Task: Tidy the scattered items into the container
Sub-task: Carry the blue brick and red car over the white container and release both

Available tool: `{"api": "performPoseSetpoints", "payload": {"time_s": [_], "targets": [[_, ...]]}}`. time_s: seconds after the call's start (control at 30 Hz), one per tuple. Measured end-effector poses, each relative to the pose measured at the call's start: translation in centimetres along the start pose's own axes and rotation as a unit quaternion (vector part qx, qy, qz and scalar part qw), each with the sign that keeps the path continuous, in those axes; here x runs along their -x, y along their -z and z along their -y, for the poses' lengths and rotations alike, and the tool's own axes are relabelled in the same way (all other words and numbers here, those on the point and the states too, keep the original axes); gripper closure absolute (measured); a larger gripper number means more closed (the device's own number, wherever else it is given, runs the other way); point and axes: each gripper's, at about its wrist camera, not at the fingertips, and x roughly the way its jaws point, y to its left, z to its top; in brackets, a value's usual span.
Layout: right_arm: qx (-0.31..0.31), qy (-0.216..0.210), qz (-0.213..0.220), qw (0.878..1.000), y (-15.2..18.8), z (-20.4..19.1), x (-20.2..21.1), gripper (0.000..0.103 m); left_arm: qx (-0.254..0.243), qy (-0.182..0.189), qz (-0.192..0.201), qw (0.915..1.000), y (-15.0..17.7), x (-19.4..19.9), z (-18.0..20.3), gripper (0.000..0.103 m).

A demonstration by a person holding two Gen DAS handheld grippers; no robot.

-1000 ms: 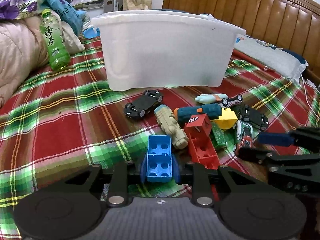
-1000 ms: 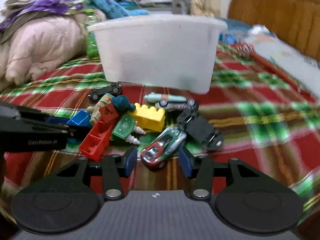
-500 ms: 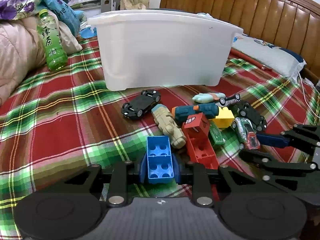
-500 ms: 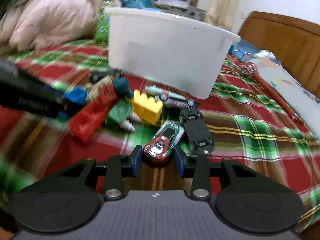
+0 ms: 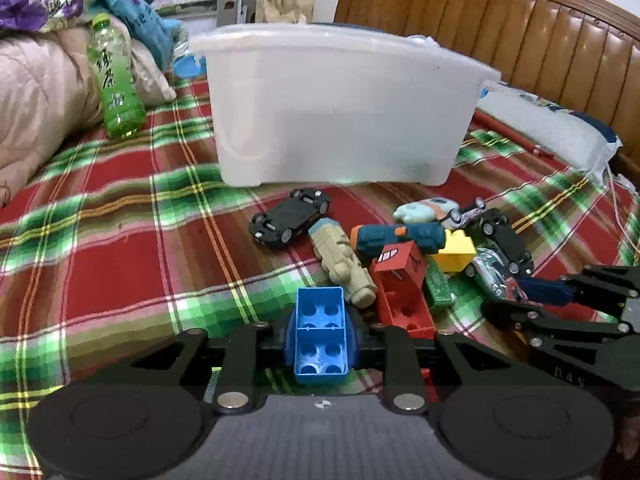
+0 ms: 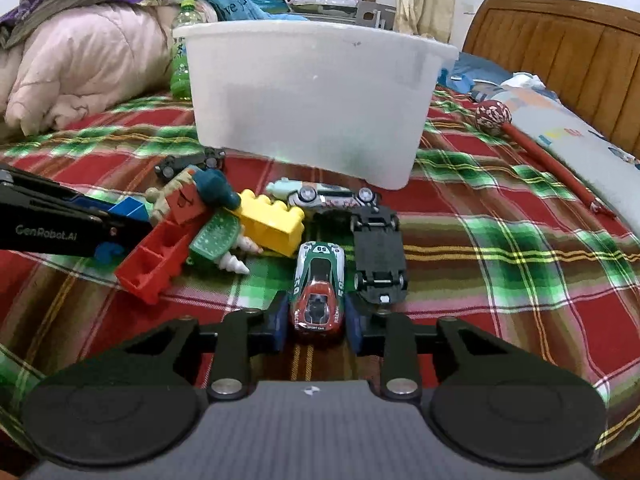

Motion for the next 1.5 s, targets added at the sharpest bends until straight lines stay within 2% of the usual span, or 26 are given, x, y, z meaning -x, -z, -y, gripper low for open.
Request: {"api": "performPoseSetpoints", "payload": {"time_s": [0.17, 0.33, 0.47, 0.7, 0.87, 1.07, 1.2, 1.33, 1.5], "targets": [[-0.007, -0.006, 0.029, 1.000, -1.3, 0.3, 1.8, 0.070, -0.001, 0.000, 0.022, 0.9998, -1.5, 2.0, -0.5, 0.076], [-0.003, -0.013, 0.073, 0.997, -4.1, 0.4, 3.8, 0.070, -0.013, 0.002, 0.056, 0.9983, -3.9, 4.0, 0.0, 0.076], [-0.001, -0.011, 0.108, 0.994, -6.8, 1.1, 4.9, 0.070, -0.018, -0.001, 0.093, 0.9955, -6.9, 5.2, 0.3, 0.076], [-0.007, 0.002, 0.150, 0.989, -11.7, 2.8, 4.2, 0.070, -0.005, -0.005, 0.130, 0.9915, -13.3, 4.5, 0.2, 0.076], [-0.022, -0.003, 0.146, 0.989, -14.0, 3.9, 1.4, 0.070, 0.000, -0.006, 0.131, 0.9913, -17.0, 2.0, 0.5, 0.076], [-0.037, 0.000, 0.143, 0.989, -15.8, 4.8, -1.2, 0.070, -0.004, -0.040, 0.113, 0.9928, -19.4, -2.1, 0.2, 0.076], [-0.046, -0.003, 0.127, 0.991, -15.9, 5.3, -2.8, 0.069, 0.002, -0.052, 0.099, 0.9937, -19.5, -3.9, 0.0, 0.074], [-0.044, 0.000, 0.120, 0.992, -15.6, 5.5, -3.5, 0.069, -0.002, -0.052, 0.097, 0.9939, -19.1, -4.4, -0.1, 0.063], [-0.047, 0.000, 0.120, 0.992, -15.5, 5.4, -3.3, 0.064, -0.004, -0.048, 0.098, 0.9941, -18.4, -3.8, 0.0, 0.063]]}}
